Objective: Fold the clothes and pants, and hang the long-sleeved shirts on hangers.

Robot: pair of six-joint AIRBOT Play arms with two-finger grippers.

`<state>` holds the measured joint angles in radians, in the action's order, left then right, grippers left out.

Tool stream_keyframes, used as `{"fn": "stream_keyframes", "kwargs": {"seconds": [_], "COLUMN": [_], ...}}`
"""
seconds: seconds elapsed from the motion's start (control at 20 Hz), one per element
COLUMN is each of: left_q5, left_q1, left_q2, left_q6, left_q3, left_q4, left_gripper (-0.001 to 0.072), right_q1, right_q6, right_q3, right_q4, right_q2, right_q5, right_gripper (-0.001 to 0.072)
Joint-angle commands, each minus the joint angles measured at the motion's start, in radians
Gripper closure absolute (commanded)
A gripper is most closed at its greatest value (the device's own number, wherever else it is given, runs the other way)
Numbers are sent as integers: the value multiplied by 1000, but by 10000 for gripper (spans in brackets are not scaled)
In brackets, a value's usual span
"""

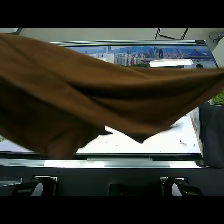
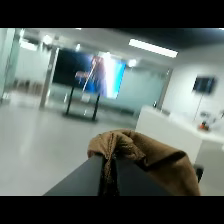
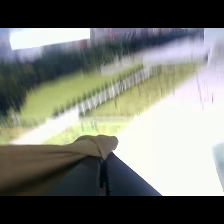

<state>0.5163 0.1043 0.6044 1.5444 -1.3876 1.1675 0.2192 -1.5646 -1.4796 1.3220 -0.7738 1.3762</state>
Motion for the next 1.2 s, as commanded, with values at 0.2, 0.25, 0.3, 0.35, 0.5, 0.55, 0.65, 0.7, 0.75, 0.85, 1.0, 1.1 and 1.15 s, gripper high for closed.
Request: {"fn": "stream_keyframes", "kwargs": {"seconds": [0.2,0.25,0.3,0.35,0.5,0.55,0.65,0.7,0.75,0.85,1.0,1.1,1.15], "left_q5": [260,269,281,294,322,316,296,296,296,299,307,307,307], "left_q1": [-88,-107,-122,-129,-130,-130,-130,-130,-130,-128,-128,-129,-129], "left_q2": [385,436,483,523,607,615,616,616,616,616,616,616,616], "left_q6": [1,3,21,51,103,103,103,102,102,102,102,102,102], "left_q3": [272,323,366,394,415,414,412,410,410,410,410,410,410], "left_q4": [26,26,26,26,26,26,26,27,27,27,27,27,27], "left_gripper": [683,683,683,683,683,683,683,683,683,683,683,683,683], "right_q1": [0,0,0,0,0,0,1,1,1,1,-33,-133,-200], "right_q6": [-51,-76,-113,-143,-152,-152,-151,-109,-37,23,47,40,32], "right_q3": [478,505,511,511,511,511,498,463,415,330,424,635,743], "right_q4": [16,16,13,-8,-135,-159,-158,-153,-147,-138,-219,-278,-344], "right_q2": [-230,-280,-330,-382,-483,-500,-505,-505,-505,-504,-498,-480,-472], "right_q5": [-248,-320,-364,-398,-462,-478,-478,-425,-341,-123,121,105,30], "right_gripper": [667,667,667,668,667,667,340,91,94,69,73,64,53]}}
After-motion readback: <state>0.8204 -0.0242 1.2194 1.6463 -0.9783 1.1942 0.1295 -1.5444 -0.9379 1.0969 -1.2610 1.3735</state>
